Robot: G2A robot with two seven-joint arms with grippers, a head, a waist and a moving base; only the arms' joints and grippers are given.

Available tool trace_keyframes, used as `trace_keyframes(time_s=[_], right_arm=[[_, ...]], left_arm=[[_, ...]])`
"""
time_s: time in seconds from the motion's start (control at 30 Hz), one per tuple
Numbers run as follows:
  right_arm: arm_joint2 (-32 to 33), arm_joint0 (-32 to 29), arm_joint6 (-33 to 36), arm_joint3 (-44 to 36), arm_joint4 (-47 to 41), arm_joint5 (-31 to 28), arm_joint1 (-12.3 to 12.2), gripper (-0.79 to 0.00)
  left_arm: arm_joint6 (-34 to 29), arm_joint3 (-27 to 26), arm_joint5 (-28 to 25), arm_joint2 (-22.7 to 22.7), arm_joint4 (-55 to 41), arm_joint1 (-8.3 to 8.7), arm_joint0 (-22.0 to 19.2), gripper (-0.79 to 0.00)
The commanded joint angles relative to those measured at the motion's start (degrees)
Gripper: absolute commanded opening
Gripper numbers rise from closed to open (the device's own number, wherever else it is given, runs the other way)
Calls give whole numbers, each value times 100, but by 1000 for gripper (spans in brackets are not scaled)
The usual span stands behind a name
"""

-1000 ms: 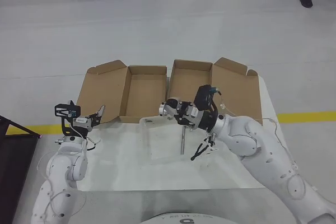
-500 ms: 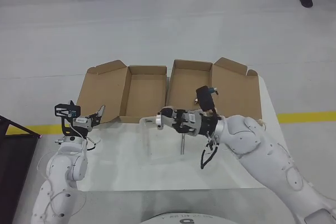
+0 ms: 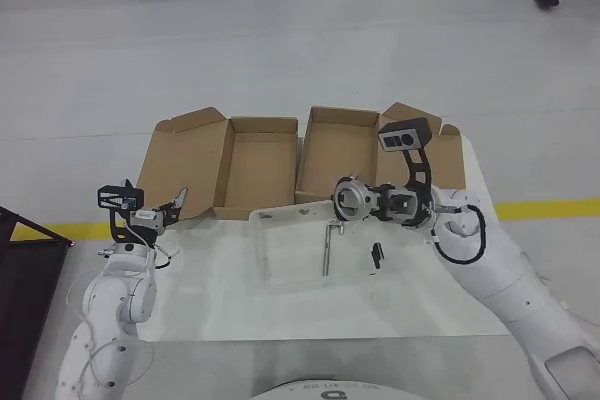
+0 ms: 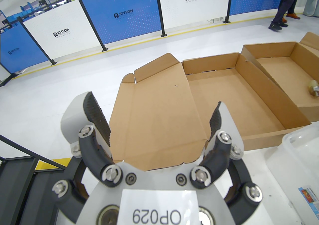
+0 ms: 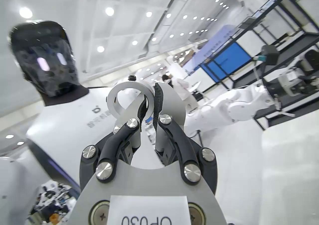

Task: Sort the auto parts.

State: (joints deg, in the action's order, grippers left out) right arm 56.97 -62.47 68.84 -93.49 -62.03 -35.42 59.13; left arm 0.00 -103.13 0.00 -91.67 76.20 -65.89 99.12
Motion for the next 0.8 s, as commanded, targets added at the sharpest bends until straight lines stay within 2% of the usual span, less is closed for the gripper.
trace_keyframes(time_s=[0.0, 0.27, 0.37, 0.43, 0.47, 0.53, 0.63, 0.77], right_arm=[[83, 17, 133, 75, -157, 130, 30, -785], [230, 19, 178, 160, 210, 175, 168, -785], [409, 9, -257, 384, 1063, -260, 180, -785], [650, 3, -826, 681, 2101, -716, 164, -785], [756, 14, -1198, 813, 2552, -744, 162, -785], [951, 36, -1919, 1014, 3324, -557, 157, -785], [1228, 41, -2643, 1196, 4439, -88, 118, -785], [1476, -56, -3686, 1186, 6273, 976, 66, -785]], left_arm=[[0, 0, 0, 0, 0, 0, 0, 0], [0, 0, 0, 0, 0, 0, 0, 0], [0, 0, 0, 0, 0, 0, 0, 0], [0, 0, 0, 0, 0, 0, 0, 0], [0, 0, 0, 0, 0, 0, 0, 0], [0, 0, 0, 0, 0, 0, 0, 0], [0, 0, 0, 0, 0, 0, 0, 0], [0, 0, 0, 0, 0, 0, 0, 0]])
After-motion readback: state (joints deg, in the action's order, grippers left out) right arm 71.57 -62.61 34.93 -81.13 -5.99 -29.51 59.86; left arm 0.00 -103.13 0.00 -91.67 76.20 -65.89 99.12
